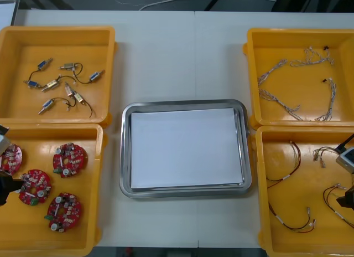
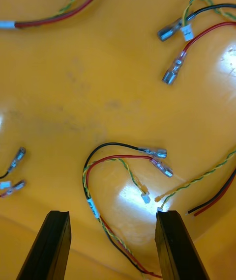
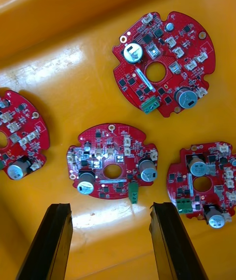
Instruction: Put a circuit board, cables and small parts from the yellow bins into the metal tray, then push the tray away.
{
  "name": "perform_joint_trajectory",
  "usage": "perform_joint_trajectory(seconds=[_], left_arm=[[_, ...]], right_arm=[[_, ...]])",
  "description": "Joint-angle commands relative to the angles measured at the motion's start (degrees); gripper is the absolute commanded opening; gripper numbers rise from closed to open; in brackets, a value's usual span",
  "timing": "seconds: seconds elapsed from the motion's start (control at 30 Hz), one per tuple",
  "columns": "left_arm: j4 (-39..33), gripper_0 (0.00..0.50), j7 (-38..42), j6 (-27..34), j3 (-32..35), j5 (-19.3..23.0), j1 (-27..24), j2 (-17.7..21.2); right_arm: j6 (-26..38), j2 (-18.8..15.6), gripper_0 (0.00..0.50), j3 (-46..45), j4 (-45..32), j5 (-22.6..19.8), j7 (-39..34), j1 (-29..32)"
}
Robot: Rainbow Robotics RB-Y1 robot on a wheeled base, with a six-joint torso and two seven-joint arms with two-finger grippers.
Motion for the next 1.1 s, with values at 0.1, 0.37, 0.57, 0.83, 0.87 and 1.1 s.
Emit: perform_joint_trajectory(seconds=[0.1, 0.37, 0.57, 0.83, 0.87, 1.1], left_arm=[[0.86, 0.470, -5.93, -6.76, -1.60, -2.06, 4.42, -1.92], [5.69, 0.463, -10.15, -13.18, -3.97, -2.41, 6.17, -1.31], [9.83, 0.452, -15.34, -17.40, -5.11, -1.88, 6.35, -1.31], [10.44, 0.440, -16.04, -18.19, -6.25, -1.88, 7.40, -1.39], [10.44, 0.433, -16.30, -18.19, -6.25, -1.71, 7.76, -1.31], [10.44, 0.424, -17.36, -18.28, -6.34, -0.13, 9.43, -1.39]], right_arm=[[-1.71, -1.70, 0.500, 0.77, 1.50, 0.14, 7.59, 1.89], [-6.10, -1.79, 0.500, 1.74, 1.50, 1.11, 9.00, 4.97], [-8.74, -1.70, 0.500, 2.18, 1.50, 1.55, 9.61, 7.43], [-10.94, -1.43, 0.500, 2.88, 1.67, 2.08, 10.23, 9.45], [-11.55, -1.35, 0.500, 3.15, 2.11, 2.16, 10.31, 9.54], [-15.16, -0.64, 0.500, 5.34, 4.75, 2.25, 10.84, 9.72]])
